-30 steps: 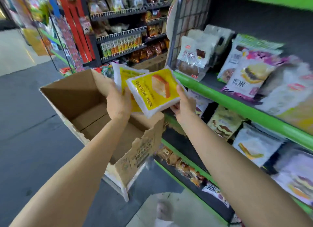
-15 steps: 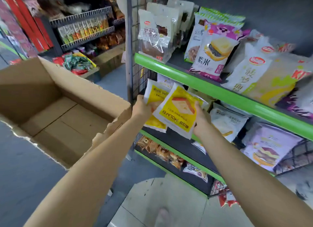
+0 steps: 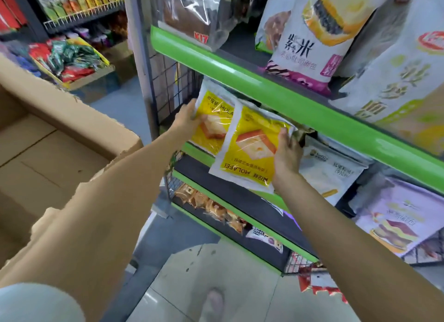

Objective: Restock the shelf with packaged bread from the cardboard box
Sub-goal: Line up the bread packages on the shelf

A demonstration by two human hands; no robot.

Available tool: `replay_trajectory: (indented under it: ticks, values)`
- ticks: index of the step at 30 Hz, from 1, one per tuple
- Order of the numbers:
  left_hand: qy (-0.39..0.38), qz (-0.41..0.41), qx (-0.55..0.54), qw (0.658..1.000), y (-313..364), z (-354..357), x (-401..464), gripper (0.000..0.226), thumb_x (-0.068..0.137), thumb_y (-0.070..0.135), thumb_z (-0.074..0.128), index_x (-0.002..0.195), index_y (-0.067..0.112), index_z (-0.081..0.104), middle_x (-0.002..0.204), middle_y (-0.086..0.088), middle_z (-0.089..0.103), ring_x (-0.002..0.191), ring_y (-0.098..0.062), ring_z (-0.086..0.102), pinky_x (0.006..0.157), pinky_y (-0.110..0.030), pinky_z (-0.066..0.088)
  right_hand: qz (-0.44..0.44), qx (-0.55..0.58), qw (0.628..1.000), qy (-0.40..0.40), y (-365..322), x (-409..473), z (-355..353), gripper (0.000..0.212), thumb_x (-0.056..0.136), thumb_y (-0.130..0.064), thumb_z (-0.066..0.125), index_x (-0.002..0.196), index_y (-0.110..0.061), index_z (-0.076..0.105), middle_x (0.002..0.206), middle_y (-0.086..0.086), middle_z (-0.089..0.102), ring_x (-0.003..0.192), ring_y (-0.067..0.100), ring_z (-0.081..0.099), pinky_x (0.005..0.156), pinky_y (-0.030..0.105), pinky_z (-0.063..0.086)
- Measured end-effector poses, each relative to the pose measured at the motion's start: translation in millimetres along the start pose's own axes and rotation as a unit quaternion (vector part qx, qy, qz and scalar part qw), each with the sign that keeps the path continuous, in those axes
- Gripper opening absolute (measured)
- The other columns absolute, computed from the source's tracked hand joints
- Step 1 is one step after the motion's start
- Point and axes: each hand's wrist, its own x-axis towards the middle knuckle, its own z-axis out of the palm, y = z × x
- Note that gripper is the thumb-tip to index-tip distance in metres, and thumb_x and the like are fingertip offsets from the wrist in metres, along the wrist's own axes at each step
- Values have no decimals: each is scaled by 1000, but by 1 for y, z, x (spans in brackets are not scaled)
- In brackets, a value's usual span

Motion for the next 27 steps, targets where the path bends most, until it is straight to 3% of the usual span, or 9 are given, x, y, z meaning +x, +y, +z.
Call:
replay_trajectory:
  ticks: [4, 6, 9, 13, 16, 19, 22, 24, 27]
  values:
    - [31, 11, -41, 999, -16, 8, -7, 39, 78, 40, 55, 112, 23, 47, 119, -14, 56, 113, -36, 53, 96, -55, 44, -25, 29, 999, -6, 3, -2, 7, 48, 100, -39, 34, 140, -13, 42, 146, 11, 41, 130, 27, 43, 90, 23, 34]
    - [23, 10, -83, 996, -15, 8, -25, 63, 68, 40, 68, 123, 23, 43, 121, -11, 54, 114, -30, 53, 95, -54, 46, -43, 27, 999, 1, 3, -5, 9, 46, 101, -37, 34, 140, -13, 42, 143, 12, 44, 127, 27, 45, 82, 21, 32]
    - [5, 10, -50, 999, -11, 12, -39, 97, 61, 20, 88, 138, 12, 30, 131, -10, 42, 122, -24, 46, 101, -43, 44, -31, 51, 998, 7, 2, -6, 13, 49, 101, -39, 34, 141, -13, 40, 145, 10, 41, 130, 26, 42, 96, 26, 34]
    - [62, 48, 122, 990, -2, 21, -33, 69, 73, 14, 78, 128, 10, 38, 127, -12, 42, 114, -31, 50, 85, -42, 45, -35, 51, 998, 7, 1, -8, 13, 50, 101, -39, 34, 144, -13, 36, 149, 6, 36, 134, 23, 38, 98, 23, 31]
    - [116, 6, 115, 987, 1, 24, -24, 38, 85, 10, 60, 118, 13, 42, 121, -8, 52, 104, -30, 56, 78, -43, 49, -42, 65, 997, -1, 3, -4, 10, 50, 101, -36, 36, 144, -12, 35, 149, 7, 36, 135, 22, 38, 96, 20, 29]
    - [101, -20, 62, 993, -3, 28, -23, 31, 87, 7, 57, 113, 10, 43, 120, -9, 54, 106, -29, 56, 85, -43, 50, -48, 50, 998, 1, 4, -2, 7, 50, 101, -36, 36, 145, -12, 34, 150, 7, 35, 135, 23, 37, 94, 18, 27]
    - [74, -40, 42, 996, -2, 27, -27, 57, 80, 10, 70, 127, 9, 38, 128, -10, 48, 115, -27, 52, 85, -34, 45, -44, 56, 997, -13, 5, -4, 6, 53, 100, -39, 36, 147, -14, 31, 152, 6, 31, 138, 22, 34, 104, 24, 29]
    - [79, -59, 39, 994, 0, 26, -32, 84, 75, 18, 76, 142, 11, 26, 136, -12, 40, 122, -30, 47, 93, -39, 43, -47, 55, 997, -18, 5, -7, 6, 53, 100, -39, 36, 147, -15, 31, 152, 6, 30, 138, 23, 33, 105, 27, 28]
    - [138, -44, 48, 988, 9, 24, -46, 87, 72, 27, 78, 139, 9, 26, 134, -15, 37, 114, -33, 51, 88, -42, 47, -44, 62, 997, -28, 3, -14, 6, 53, 100, -39, 37, 147, -16, 30, 153, 5, 30, 138, 23, 34, 110, 34, 26]
